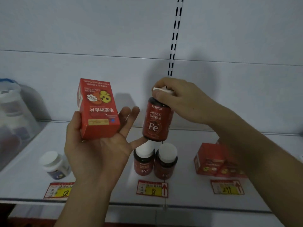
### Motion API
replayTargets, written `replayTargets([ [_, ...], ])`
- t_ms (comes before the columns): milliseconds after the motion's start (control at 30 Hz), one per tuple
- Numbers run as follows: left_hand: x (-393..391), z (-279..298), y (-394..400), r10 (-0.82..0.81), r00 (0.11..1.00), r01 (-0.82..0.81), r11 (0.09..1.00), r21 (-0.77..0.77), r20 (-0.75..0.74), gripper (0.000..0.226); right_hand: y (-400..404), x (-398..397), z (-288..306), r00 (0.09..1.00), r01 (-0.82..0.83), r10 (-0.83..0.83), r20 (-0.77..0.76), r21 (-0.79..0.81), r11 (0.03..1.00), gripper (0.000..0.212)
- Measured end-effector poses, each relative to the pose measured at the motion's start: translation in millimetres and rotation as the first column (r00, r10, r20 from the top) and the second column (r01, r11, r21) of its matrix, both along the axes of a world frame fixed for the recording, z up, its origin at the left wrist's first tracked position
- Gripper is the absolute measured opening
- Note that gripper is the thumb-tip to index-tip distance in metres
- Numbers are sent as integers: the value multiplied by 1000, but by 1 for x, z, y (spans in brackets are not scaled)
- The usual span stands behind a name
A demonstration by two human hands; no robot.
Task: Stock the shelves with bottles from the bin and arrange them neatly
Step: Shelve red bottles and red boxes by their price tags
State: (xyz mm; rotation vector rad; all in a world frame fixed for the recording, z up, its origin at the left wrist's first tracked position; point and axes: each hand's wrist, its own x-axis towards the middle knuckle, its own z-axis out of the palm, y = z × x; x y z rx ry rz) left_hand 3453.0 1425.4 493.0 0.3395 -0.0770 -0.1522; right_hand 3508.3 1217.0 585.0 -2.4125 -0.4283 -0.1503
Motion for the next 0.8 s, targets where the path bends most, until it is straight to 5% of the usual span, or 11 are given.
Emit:
replayTargets([
  [300,6,-7,4,154,988,-143,965,219,-33,64,6,35,16,997,-48,60,42,-244,969,33],
  [600,0,-76,11,373,901,-266,877,399,-220,81,24,72,-39,956,-265,157,-248,-499,825,31],
  [800,10,-105,12,358,918,-268,877,398,-172,52,24,79,-50,940,-300,167,-298,-489,819,34],
])
